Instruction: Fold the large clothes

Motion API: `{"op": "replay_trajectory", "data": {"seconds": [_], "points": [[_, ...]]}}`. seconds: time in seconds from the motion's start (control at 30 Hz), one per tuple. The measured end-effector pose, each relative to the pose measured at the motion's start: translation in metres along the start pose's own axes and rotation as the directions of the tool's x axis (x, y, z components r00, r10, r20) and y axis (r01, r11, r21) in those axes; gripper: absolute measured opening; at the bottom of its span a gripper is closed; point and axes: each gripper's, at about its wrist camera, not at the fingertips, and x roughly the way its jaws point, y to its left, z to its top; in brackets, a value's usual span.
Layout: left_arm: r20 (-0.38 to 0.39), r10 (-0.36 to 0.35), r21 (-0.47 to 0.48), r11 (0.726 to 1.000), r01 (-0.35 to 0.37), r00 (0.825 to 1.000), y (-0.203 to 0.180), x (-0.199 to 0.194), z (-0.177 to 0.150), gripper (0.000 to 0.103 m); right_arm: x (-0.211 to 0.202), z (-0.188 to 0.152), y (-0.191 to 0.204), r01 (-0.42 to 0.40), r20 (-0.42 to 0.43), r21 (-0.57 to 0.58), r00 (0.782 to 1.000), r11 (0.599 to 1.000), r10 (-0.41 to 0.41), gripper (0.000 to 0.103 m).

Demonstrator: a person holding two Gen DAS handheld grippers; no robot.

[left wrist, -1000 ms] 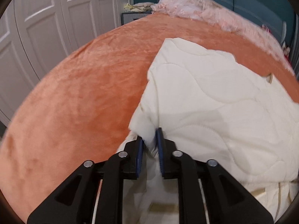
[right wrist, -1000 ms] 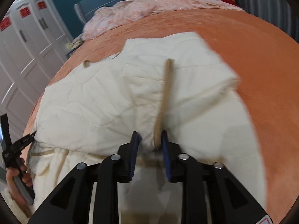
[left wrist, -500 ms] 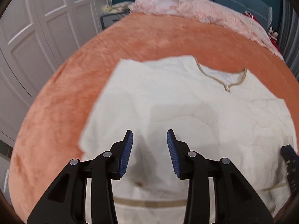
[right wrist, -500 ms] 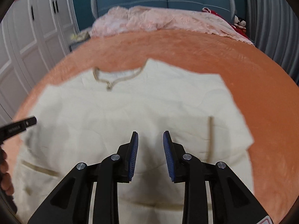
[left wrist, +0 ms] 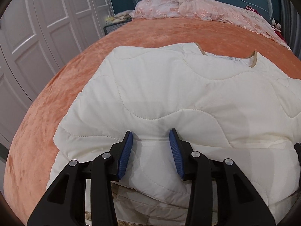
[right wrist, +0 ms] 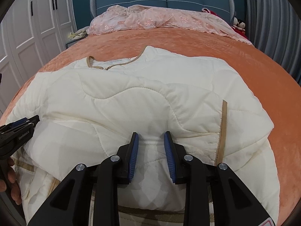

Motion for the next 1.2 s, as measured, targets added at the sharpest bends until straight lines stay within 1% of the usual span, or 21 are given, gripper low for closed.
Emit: {"op": "replay_trajectory", "data": {"seconds": [0.13,0.27,0.53,0.6,0.63,0.67,0.7,0.73,0.77,0.83,0.87,0.9,0.93,0.97,1.0,1.03,1.07,1.1,1.13,1.17,1.2], "points": [[0.024,0.000,-0.005,1.000,0.000,1.000,0.001,-0.001,-0.003,0.039,0.001,-0.002,0.000,-0.001,0.010,0.004,1.000,1.000,0.001,0.028],[0.044,0.016,0.002,1.000,-0.016,0.999,-0.002,0.000,-0.005,0.039,0.002,-0.003,0.002,0.008,0.018,-0.001,1.000,1.000,-0.008,0.028],[0.071,0.025,-0.001,1.000,-0.025,0.997,-0.003,0.001,-0.007,0.039,0.002,-0.004,0.003,0.008,0.030,0.003,1.000,1.000,-0.008,0.028],[0.073,0.002,-0.017,1.000,0.000,0.997,0.001,-0.002,-0.006,0.040,0.001,-0.002,0.002,0.002,0.024,0.008,1.000,1.000,-0.002,0.028],[0.070,-0.025,-0.032,0.999,0.027,0.997,0.006,-0.005,-0.004,0.042,0.000,0.001,0.000,-0.014,0.008,0.016,1.000,1.000,0.014,0.028],[0.060,-0.089,-0.061,0.994,0.093,0.994,0.015,-0.009,0.000,0.044,-0.001,0.004,-0.003,-0.035,-0.008,0.026,0.999,0.999,0.035,0.030],[0.045,-0.141,-0.076,0.987,0.144,0.989,0.023,-0.013,0.005,0.046,-0.004,0.008,-0.006,-0.061,-0.021,0.039,0.998,0.997,0.062,0.033],[0.030,-0.173,-0.082,0.981,0.175,0.984,0.031,-0.018,0.011,0.045,-0.010,0.014,-0.010,-0.103,-0.036,0.052,0.994,0.993,0.105,0.041],[0.032,-0.188,-0.080,0.978,0.190,0.982,0.041,-0.027,0.020,0.045,-0.016,0.020,-0.011,-0.124,-0.038,0.050,0.991,0.991,0.126,0.045],[0.065,-0.204,-0.070,0.976,0.208,0.977,0.058,-0.043,0.042,0.046,-0.031,0.037,-0.006,-0.158,-0.001,0.017,0.987,0.987,0.158,0.046],[0.083,-0.201,-0.066,0.976,0.207,0.976,0.067,-0.049,0.059,0.047,-0.035,0.049,0.000,-0.173,0.019,-0.005,0.985,0.985,0.173,0.048],[0.092,-0.201,-0.069,0.976,0.208,0.975,0.074,-0.051,0.075,0.053,-0.036,0.063,0.008,-0.192,0.031,-0.024,0.981,0.981,0.193,0.051],[0.101,-0.212,-0.083,0.972,0.220,0.972,0.081,-0.049,0.096,0.058,-0.034,0.083,0.022,-0.229,0.043,-0.046,0.972,0.972,0.231,0.059],[0.103,-0.218,-0.099,0.968,0.228,0.970,0.085,-0.043,0.112,0.061,-0.029,0.097,0.033,-0.260,0.048,-0.056,0.964,0.964,0.263,0.065],[0.096,-0.222,-0.104,0.967,0.232,0.970,0.085,-0.035,0.122,0.067,-0.017,0.117,0.049,-0.304,0.043,-0.059,0.951,0.951,0.306,0.066],[0.081,-0.221,-0.110,0.967,0.229,0.972,0.086,-0.024,0.134,0.067,-0.007,0.129,0.060,-0.329,0.030,-0.055,0.943,0.943,0.331,0.066],[0.049,-0.226,-0.127,0.965,0.230,0.973,0.086,-0.007,0.148,0.067,0.007,0.143,0.073,-0.354,0.013,-0.047,0.935,0.934,0.355,0.066],[0.005,-0.252,-0.146,0.957,0.250,0.968,0.085,0.013,0.158,0.067,0.029,0.158,0.088,-0.383,-0.016,-0.031,0.924,0.923,0.383,0.066],[-0.024,-0.260,-0.169,0.953,0.252,0.965,0.086,0.027,0.163,0.066,0.046,0.167,0.098,-0.395,-0.045,-0.015,0.918,0.919,0.394,0.066],[-0.060,-0.271,-0.206,0.945,0.254,0.961,0.087,0.046,0.168,0.066,0.065,0.175,0.109,-0.396,-0.074,0.012,0.915,0.918,0.396,0.066],[-0.088,-0.294,-0.222,0.937,0.269,0.952,0.086,0.061,0.171,0.066,0.079,0.180,0.116,-0.400,-0.092,0.035,0.911,0.916,0.402,0.066]]}}
